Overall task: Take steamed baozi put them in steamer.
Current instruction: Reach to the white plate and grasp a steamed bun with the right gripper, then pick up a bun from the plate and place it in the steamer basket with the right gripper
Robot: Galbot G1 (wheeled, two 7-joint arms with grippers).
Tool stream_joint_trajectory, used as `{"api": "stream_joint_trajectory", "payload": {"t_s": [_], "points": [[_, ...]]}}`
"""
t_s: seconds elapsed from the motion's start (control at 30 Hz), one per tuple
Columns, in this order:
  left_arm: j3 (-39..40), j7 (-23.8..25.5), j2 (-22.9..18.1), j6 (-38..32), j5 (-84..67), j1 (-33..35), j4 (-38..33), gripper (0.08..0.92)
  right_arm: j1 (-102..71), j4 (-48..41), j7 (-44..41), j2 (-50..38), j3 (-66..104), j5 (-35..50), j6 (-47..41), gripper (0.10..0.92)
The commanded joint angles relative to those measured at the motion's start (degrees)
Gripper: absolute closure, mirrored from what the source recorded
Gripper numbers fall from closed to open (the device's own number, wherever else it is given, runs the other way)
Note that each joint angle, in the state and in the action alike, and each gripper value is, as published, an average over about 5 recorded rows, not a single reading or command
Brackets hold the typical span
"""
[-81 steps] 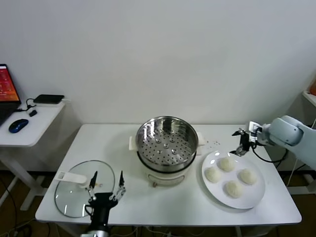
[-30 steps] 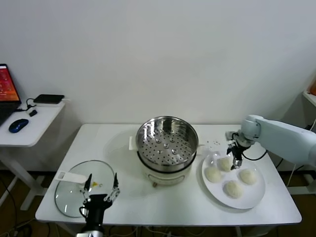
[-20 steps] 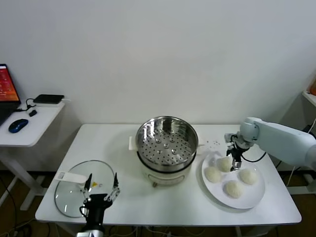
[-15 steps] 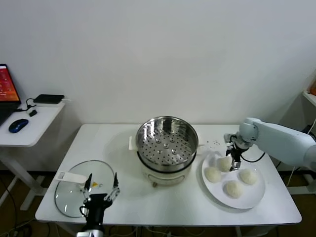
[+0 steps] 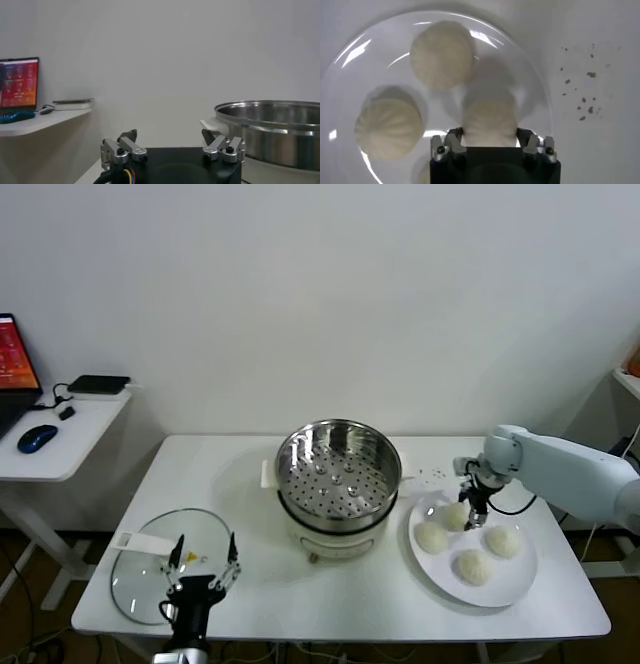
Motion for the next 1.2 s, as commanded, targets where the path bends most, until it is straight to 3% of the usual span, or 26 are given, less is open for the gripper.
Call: {"api": "stream_joint_trajectory", "payload": {"t_s": [0.03,0.37,0.73,1.2], "points": [[0.1,0.0,-1.4,0.0,0.1,0.0,0.0,0.177,0.0,0.1,0.3,0.1,0.2,-0.5,0.0,0.380],[-0.1,-0.1,-1.4,-0.1,0.2,0.1,-0.1,0.177,4.1,4.6,0.3,-1.7,-2.3,0.6,0.3,0.406],[-0.5,0.0,-1.4,-0.2,0.3,0.4,-0.2,0.177,26.6,18.0,-2.4,-5.4,-17.8,5.9,6.2,0.414],[-0.2,0.1,-1.3,-0.4,0.6,0.4,0.0,0.177,40.9,15.6,-5.8,2.7,-16.5,9.2,16.7,0.414]]}}
